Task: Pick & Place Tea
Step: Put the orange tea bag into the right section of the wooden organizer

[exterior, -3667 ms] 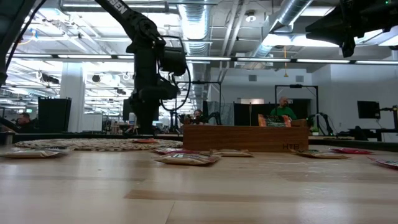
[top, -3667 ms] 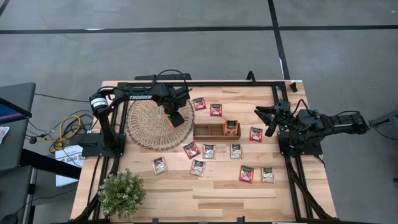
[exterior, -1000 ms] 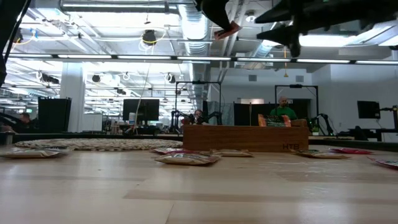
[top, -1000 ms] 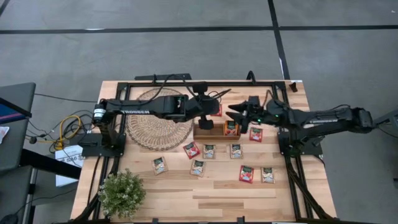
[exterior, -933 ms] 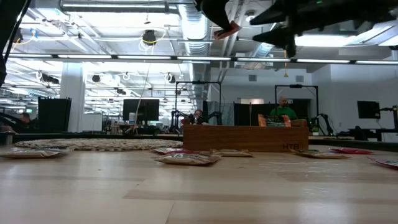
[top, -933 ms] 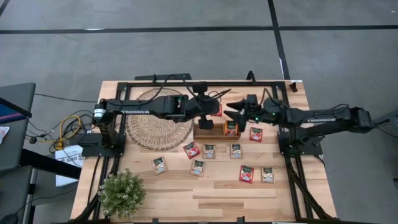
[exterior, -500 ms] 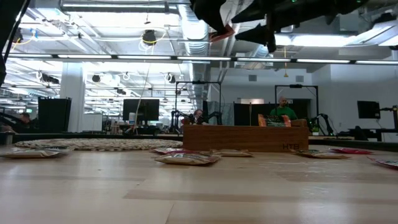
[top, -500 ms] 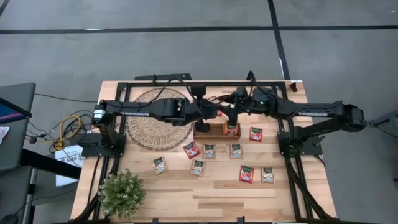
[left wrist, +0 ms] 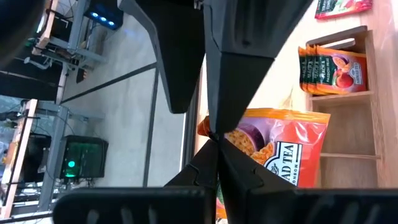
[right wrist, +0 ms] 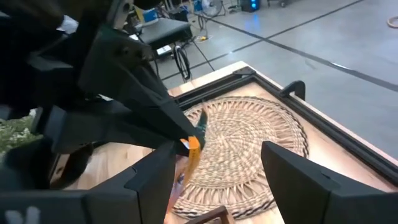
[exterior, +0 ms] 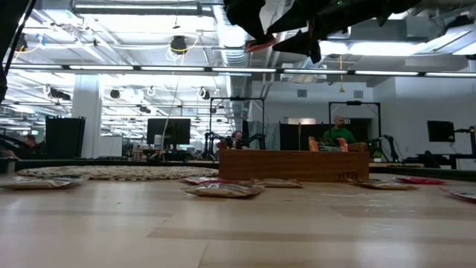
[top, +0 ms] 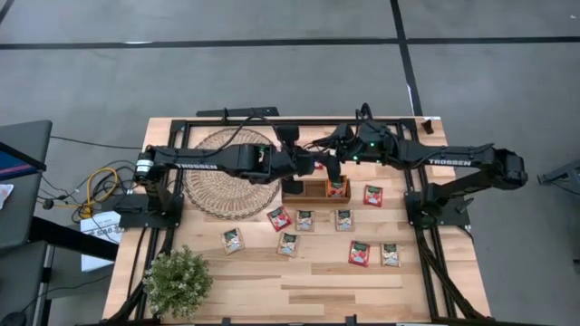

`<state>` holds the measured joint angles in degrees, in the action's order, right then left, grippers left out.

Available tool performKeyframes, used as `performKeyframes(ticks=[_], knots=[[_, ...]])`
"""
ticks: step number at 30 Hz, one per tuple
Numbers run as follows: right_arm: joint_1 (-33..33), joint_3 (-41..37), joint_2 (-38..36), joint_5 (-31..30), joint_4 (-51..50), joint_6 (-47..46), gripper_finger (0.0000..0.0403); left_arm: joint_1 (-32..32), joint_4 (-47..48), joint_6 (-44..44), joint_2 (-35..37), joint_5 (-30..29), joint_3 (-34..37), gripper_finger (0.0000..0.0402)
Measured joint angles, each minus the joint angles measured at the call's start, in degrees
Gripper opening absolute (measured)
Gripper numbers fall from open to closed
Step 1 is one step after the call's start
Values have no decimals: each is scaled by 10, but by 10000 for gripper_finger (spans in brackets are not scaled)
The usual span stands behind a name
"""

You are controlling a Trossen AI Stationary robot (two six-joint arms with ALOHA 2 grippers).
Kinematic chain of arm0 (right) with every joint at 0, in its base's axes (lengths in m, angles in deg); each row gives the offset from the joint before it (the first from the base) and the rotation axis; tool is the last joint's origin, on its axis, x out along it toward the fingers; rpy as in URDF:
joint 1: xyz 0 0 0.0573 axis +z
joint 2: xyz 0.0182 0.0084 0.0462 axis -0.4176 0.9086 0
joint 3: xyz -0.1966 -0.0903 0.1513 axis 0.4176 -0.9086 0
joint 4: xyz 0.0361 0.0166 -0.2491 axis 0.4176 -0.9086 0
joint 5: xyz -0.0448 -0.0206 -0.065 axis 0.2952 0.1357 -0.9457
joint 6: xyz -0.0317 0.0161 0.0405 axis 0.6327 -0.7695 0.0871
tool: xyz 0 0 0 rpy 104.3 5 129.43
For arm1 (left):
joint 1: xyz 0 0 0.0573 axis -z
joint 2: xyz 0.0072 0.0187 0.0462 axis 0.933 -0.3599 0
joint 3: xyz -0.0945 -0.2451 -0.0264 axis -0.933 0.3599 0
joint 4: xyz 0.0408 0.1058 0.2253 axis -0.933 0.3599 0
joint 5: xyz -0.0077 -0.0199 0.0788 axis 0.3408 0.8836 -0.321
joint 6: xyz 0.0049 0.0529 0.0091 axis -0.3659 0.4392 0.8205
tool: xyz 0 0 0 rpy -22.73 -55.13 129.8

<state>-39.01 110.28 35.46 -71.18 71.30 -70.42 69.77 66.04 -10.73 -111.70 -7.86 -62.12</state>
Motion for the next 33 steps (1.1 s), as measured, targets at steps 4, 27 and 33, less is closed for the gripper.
performKeyframes(ticks=[4, 27, 33], knots=[[-6, 0, 1, 11, -2, -4, 203, 0, 2, -2, 0, 0, 0, 0], [-5, -1, 1, 31, -2, 0, 81, 0, -14, -3, 0, 11, 0, 0], [-5, -1, 1, 38, -2, 25, 8, -1, -15, -2, 0, 11, 0, 0]])
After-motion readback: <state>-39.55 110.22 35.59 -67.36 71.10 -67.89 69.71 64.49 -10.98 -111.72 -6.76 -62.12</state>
